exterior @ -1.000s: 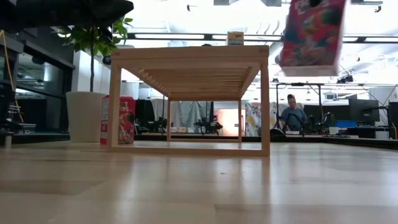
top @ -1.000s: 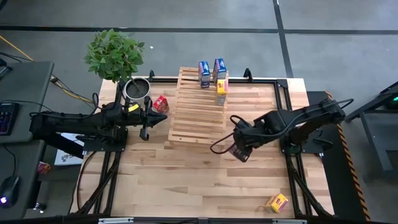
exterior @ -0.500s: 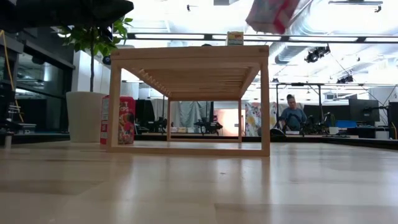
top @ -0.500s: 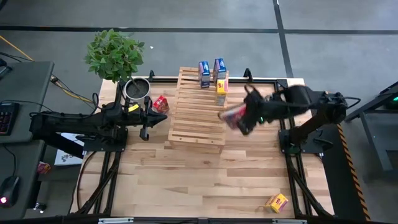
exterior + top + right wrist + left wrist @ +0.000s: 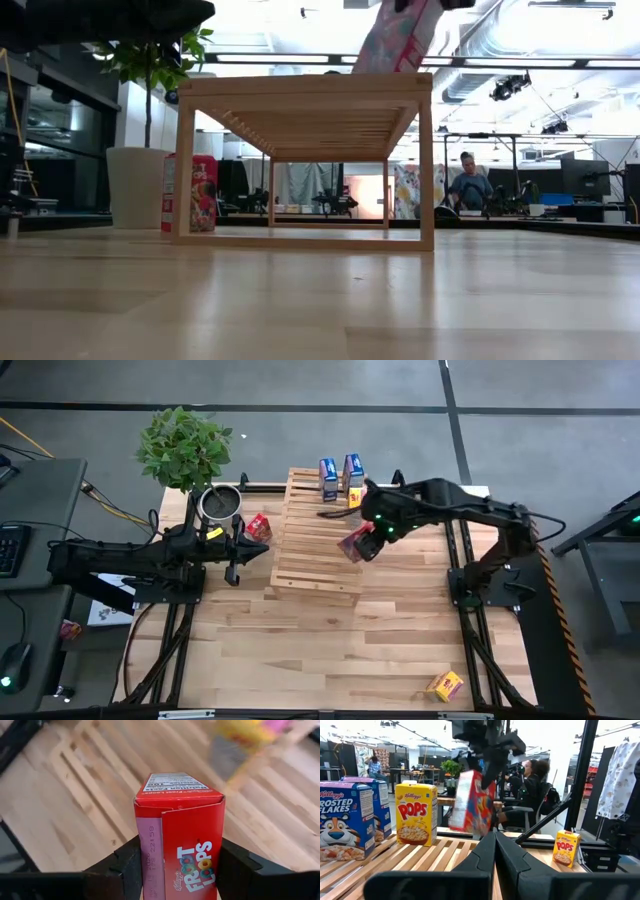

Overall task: Stack cereal on shelf
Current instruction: Put the bottom red cereal box on the shelf

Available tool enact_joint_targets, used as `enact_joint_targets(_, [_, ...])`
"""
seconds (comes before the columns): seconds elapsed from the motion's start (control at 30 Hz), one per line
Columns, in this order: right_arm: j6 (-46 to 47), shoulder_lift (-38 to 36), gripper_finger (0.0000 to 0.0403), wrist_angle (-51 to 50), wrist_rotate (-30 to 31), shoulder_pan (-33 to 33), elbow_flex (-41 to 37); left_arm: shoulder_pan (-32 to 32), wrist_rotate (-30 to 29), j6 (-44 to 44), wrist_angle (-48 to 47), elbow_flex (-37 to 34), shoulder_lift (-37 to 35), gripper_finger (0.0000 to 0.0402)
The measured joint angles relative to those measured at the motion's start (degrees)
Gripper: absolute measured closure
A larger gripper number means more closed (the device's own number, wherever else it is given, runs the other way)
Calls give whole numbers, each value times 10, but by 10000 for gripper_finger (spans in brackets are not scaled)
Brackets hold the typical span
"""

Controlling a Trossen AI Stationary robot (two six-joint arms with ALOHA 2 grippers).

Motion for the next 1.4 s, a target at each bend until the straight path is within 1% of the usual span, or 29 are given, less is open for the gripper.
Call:
enact_joint_targets(0.07, [-12, 5, 217, 0, -2, 0, 0, 0, 0, 0, 0, 0, 0, 401])
enact_joint_targets(0.27, [-32, 7, 217, -6, 41, 0, 0, 0, 0, 0, 0, 0, 0, 401])
enact_joint_targets(0.4, [-32, 7, 217, -1, 24, -5, 0, 0, 0, 0, 0, 0, 0, 401])
enact_joint_targets(0.67, [-19, 10, 217, 8, 25, -5, 0, 0, 0, 0, 0, 0, 0, 401])
enact_joint_targets(0.9, [-46, 19, 217, 20, 10, -5, 0, 0, 0, 0, 0, 0, 0, 401])
enact_joint_targets(1.17, [-45, 22, 217, 25, 11, -5, 0, 0, 0, 0, -1, 0, 0, 401])
enact_joint_targets(1.4, [-44, 27, 217, 22, 27, -5, 0, 0, 0, 0, -4, 0, 0, 401])
